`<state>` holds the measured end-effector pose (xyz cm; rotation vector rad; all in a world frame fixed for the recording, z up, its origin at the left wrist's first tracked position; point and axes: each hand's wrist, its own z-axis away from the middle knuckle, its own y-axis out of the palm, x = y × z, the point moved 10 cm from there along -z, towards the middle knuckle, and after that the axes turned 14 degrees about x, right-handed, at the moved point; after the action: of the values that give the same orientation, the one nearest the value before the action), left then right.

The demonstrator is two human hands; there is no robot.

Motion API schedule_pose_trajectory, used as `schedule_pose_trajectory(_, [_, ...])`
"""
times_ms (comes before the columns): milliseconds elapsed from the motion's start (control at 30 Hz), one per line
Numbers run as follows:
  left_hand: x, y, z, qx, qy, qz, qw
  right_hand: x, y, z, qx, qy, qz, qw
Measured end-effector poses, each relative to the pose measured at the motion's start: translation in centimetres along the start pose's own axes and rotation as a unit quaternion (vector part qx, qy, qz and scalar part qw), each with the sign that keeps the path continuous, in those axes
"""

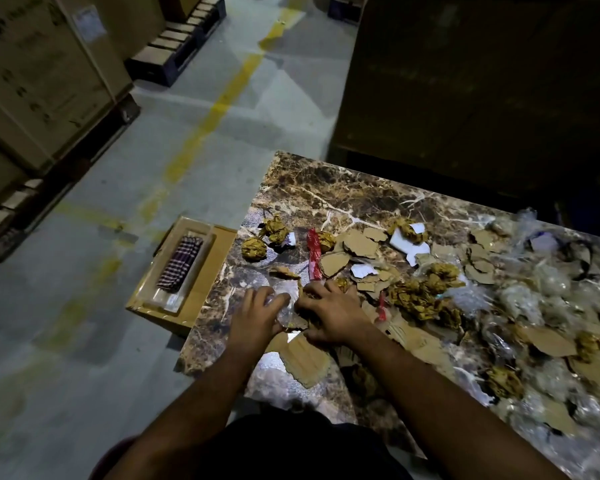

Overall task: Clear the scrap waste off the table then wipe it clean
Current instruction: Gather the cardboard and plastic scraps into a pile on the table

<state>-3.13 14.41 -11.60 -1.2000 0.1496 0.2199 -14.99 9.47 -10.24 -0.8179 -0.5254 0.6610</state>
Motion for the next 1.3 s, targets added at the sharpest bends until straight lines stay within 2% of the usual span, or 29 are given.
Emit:
schedule_pose_trajectory(200, [-1.6,0.6,0.1,-0.025,-0.007,0.07,0.997,-1.1,0.2,0.4,-0.053,0.0,-0.072,0.996])
schedule_pose_trajectory(367, [-2.2,-0.5,0.1,-0.07,-0.019,0.249,0.966,-3.3,-1.6,1.9,-0.13,-0.046,-0.2,0.97])
schedule_pose_trajectory(533, [-5.3,-4.0,-1.0,-0.124,-0.002,0.418,0.9,-7.1,-4.9,5.9,-0.246,-0.048,-0.307,0.918])
schedule_pose_trajectory(700, [-11.8,-7.3,-4.3,-0.127,0.073,0.426,0.893,-12.1,-7.4,11.8,-0.365,-0.039,-0.388,0.846])
schedule_pose_trajectory(800, [-15.2,-9.8,-5.1,-0.149,0.113,0.453,0.872,-14.3,-8.5,14.5,-0.422,-0.021,-0.406,0.81])
schedule_pose_trajectory(900, [-20.7,-11.4,-6.2,-0.131,0.187,0.488,0.843,-17.9,-8.0,17.9,-0.472,0.016,-0.41,0.78])
schedule_pose_trajectory(1000, [-24.3,-9.0,-8.6,-0.081,0.188,0.524,0.827,-21.3,-5.4,19.5,-0.464,0.076,-0.427,0.773])
schedule_pose_trajectory(1067, [-25.0,-6.0,-9.8,-0.05,0.144,0.561,0.814,-22.7,-3.0,19.2,-0.436,0.127,-0.429,0.781])
schedule_pose_trajectory(1133, [-26.3,-3.5,-10.4,-0.027,0.11,0.567,0.816,-24.1,-0.6,18.8,-0.409,0.171,-0.425,0.789])
schedule_pose_trajectory(1200, [-27.0,-1.5,-10.5,-0.013,0.086,0.562,0.823,-24.5,0.7,18.4,-0.393,0.187,-0.411,0.801])
schedule_pose_trajectory(1300, [-27.0,1.7,-10.6,0.002,0.04,0.585,0.81,-24.3,1.4,17.6,-0.357,0.198,-0.381,0.829])
